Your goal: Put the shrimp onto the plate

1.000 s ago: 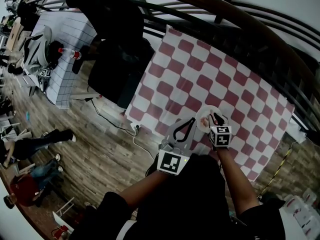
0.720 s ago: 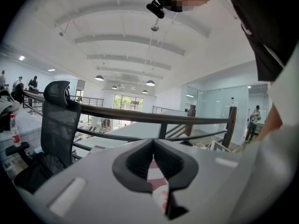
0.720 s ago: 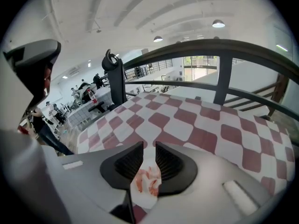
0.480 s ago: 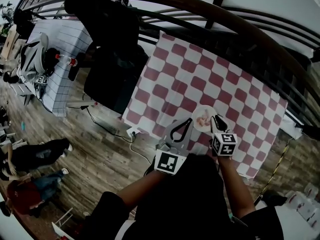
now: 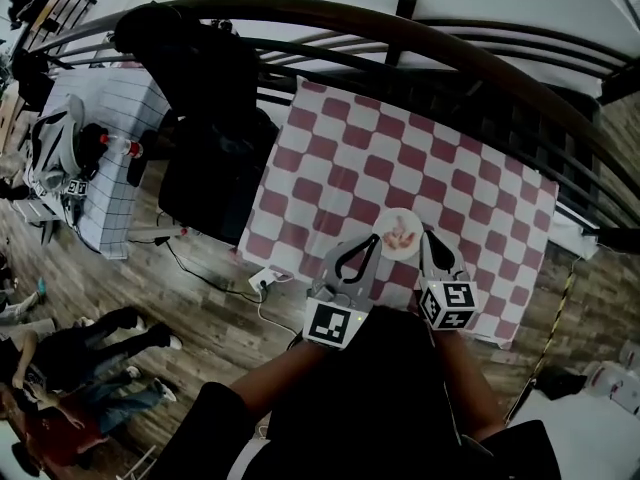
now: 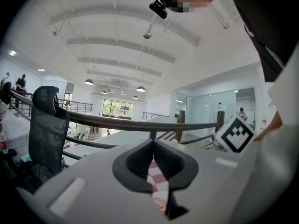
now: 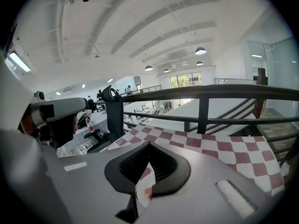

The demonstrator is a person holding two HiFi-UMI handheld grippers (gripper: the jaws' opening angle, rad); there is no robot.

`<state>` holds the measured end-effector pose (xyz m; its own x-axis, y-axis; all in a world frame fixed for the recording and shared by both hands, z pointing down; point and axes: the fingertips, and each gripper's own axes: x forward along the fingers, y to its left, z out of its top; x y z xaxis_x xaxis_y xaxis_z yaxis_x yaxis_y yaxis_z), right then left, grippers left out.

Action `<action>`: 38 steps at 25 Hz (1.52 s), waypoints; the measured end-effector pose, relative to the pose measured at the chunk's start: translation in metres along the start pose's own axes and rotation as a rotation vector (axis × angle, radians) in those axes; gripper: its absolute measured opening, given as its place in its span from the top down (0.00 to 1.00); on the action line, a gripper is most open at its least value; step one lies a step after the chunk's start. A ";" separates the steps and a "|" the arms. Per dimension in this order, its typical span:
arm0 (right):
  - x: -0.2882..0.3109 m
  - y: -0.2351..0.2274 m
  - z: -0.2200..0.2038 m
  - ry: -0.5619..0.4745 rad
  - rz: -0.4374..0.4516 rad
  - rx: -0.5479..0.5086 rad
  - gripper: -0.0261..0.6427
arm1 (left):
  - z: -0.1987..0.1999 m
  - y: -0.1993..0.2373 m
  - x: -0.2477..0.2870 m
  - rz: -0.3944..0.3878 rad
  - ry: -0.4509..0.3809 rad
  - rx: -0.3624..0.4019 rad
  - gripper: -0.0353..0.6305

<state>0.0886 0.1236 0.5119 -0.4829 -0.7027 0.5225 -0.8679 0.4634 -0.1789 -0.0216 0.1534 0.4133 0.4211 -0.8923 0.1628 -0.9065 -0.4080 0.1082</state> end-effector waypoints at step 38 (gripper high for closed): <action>-0.114 0.033 0.069 -0.298 -0.185 -0.067 0.97 | 0.026 -0.054 -0.018 -0.189 -0.071 0.047 0.94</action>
<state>0.1064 0.1815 0.3888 -0.3399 -0.8998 0.2735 -0.9389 0.3414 -0.0437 0.0188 0.1863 0.3792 0.5818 -0.8099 0.0741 -0.8129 -0.5763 0.0842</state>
